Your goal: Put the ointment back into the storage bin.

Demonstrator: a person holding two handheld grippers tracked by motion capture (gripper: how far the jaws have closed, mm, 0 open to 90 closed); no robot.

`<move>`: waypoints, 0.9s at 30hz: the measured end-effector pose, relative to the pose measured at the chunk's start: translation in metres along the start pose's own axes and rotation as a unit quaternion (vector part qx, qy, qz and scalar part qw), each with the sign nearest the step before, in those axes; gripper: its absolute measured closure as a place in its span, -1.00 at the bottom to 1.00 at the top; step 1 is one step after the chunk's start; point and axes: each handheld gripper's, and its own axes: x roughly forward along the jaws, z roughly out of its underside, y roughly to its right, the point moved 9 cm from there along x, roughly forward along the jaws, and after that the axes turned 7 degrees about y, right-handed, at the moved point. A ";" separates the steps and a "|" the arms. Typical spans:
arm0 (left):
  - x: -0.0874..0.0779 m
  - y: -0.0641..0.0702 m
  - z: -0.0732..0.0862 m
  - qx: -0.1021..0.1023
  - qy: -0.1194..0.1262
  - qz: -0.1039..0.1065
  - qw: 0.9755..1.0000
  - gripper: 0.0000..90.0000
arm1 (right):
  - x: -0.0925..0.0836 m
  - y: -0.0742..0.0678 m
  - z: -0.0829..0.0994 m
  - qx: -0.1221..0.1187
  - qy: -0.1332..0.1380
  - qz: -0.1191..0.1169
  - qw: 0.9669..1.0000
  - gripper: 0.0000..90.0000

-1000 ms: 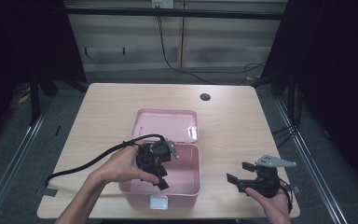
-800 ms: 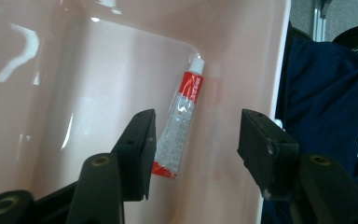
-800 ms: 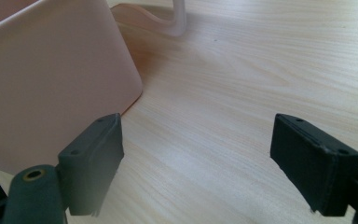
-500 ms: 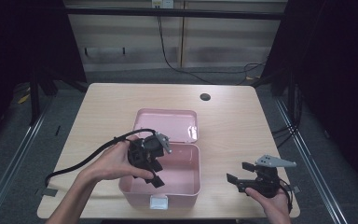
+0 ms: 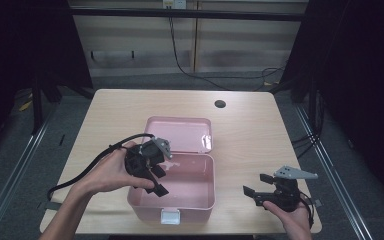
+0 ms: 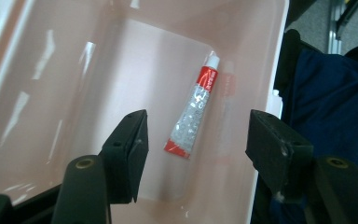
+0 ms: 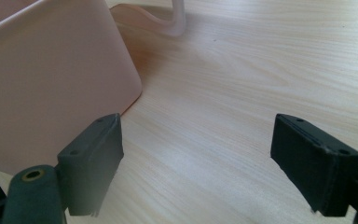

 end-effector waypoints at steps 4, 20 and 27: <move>-0.008 -0.002 0.006 -0.002 0.012 -0.004 1.000 -0.12 | 0.000 0.000 0.000 0.000 0.000 0.000 1.000 -0.63; -0.034 -0.008 0.044 -0.029 0.058 -0.042 0.997 -0.06 | 0.000 0.000 0.000 0.000 -0.001 0.001 1.000 -0.63; -0.037 -0.013 0.061 -0.041 0.076 -0.051 0.995 -0.06 | 0.000 0.001 0.000 0.000 -0.002 0.001 1.000 -0.63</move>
